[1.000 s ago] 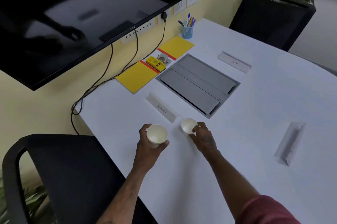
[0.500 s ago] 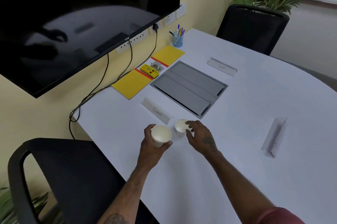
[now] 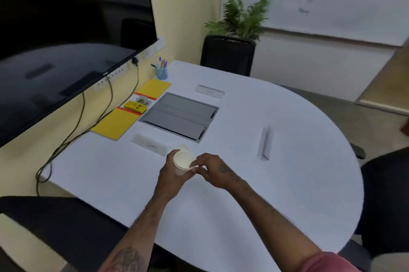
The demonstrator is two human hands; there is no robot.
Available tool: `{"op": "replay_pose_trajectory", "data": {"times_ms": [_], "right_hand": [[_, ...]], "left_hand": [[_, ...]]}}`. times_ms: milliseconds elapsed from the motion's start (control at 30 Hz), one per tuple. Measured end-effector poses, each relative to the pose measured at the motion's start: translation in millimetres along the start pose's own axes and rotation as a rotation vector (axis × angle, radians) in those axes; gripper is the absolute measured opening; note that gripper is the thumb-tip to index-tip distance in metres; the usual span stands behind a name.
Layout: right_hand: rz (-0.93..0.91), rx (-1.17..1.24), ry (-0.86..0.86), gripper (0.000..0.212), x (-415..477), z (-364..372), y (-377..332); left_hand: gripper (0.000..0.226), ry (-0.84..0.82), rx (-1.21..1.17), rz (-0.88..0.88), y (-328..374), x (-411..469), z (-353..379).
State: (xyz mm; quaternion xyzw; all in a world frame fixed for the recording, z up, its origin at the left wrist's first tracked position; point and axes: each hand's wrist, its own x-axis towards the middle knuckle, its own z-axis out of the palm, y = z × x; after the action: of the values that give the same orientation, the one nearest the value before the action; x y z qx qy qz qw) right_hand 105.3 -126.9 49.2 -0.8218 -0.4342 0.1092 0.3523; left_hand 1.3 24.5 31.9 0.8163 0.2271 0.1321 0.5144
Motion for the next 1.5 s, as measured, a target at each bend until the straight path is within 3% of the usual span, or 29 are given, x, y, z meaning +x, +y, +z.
{"op": "replay_pose_trajectory", "data": {"times_ms": [567, 933, 1133, 1300, 1500], "right_hand": [[0.249, -0.01, 0.254, 0.02, -75.5, -155.7, 82.8], [0.346, -0.033, 0.377, 0.017, -50.7, -255.6, 259.1], [0.549, 0.014, 0.319, 0.046, -11.4, -266.4, 346.7], [0.589, -0.034, 0.305, 0.021, 22.8, -261.1, 403.2], [0.588, 0.007, 0.362, 0.014, 52.5, -250.5, 445.9]], "left_hand": [[0.073, -0.245, -0.031, 0.063, 77.1, 17.6, 148.5], [0.081, -0.084, -0.036, -0.056, 103.8, 76.9, 263.5], [0.082, -0.018, -0.045, -0.139, 101.8, 97.0, 299.5], [0.082, 0.008, -0.032, -0.182, 88.2, 115.6, 315.6], [0.083, 0.018, -0.018, -0.221, 77.2, 137.3, 327.9]]}}
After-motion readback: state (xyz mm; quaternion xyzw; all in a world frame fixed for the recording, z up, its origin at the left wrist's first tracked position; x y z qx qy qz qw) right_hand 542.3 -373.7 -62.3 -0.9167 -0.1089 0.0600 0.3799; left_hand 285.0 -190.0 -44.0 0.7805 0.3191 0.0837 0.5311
